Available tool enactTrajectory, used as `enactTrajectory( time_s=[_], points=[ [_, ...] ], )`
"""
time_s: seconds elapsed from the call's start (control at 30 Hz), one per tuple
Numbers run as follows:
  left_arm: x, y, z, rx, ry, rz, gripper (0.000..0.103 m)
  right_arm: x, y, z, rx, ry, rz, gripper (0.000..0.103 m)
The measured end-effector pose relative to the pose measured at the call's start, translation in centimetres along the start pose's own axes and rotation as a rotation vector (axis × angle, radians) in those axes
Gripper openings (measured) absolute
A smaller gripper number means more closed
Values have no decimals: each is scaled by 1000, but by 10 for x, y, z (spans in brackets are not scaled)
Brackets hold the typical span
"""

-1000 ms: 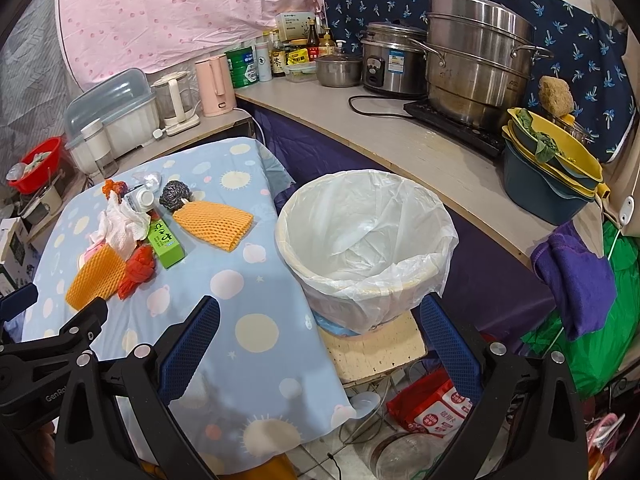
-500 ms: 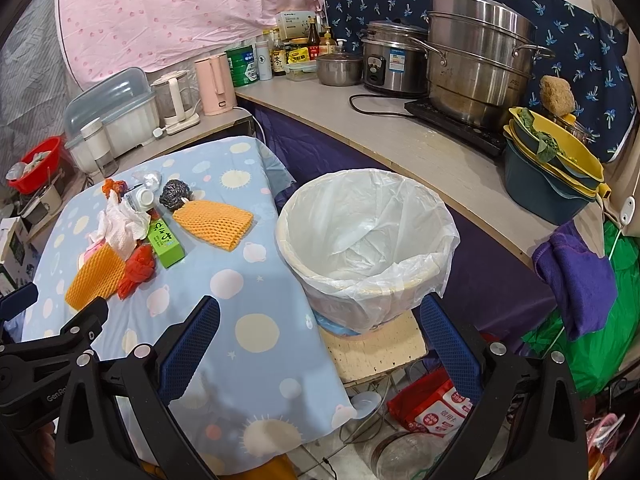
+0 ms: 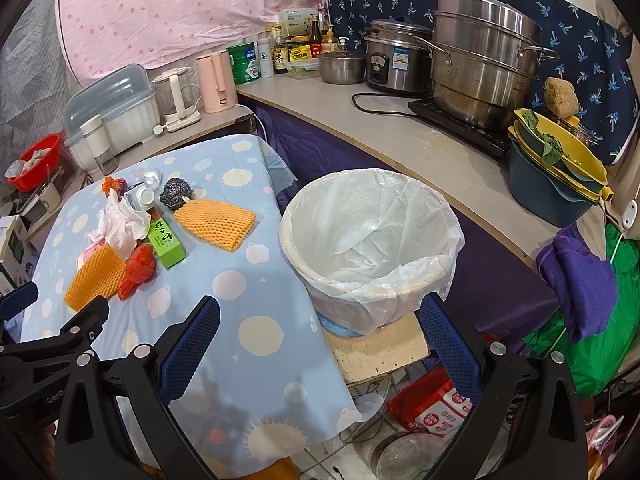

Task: Collect trash
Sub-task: 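Grasp an orange foam net with the left tool while the right tool grasps the other orange foam net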

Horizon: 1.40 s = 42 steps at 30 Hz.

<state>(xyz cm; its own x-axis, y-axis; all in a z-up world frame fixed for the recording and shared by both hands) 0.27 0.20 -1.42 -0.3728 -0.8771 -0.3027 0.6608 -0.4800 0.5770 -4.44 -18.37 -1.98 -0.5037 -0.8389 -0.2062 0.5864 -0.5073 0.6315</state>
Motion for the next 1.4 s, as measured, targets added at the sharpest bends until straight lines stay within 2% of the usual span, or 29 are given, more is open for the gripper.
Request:
enactTrajectory(
  time_s=[0.43, 0.6, 0.8, 0.93, 1.07, 1.4],
  points=[
    [-43, 8, -41, 52, 36, 38, 96, -36, -6, -53, -43, 47, -30, 96],
    [-66, 4, -68, 15, 49, 62, 96, -57, -12, -81, -64, 50, -12, 96],
    [-84, -1, -97, -19, 94, 12, 96, -81, -8, -112, -69, 52, 2, 96],
    [-99, -6, -118, -41, 95, 10, 96, -98, 0, -136, -83, 72, 3, 96],
    [-117, -10, -135, -43, 79, 21, 96, -116, 7, -161, -87, 72, 12, 96],
    [-139, -28, -166, -55, -37, 68, 96, -145, 22, -217, -117, 70, -5, 95]
  ],
)
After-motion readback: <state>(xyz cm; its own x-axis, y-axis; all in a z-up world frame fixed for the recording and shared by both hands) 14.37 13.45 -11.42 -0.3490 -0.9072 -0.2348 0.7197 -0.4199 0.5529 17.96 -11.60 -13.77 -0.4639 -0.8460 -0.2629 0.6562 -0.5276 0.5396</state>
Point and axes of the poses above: each gripper's, at about its wrist camera, not at the fingertips, and z roughly against the way its jaws point, x to its right, y to its top, the point moved 3 cm from there along -z, roughly the way its jaws point, and after that the axes turned 15 degrees about -z, right-handed, at the moved point
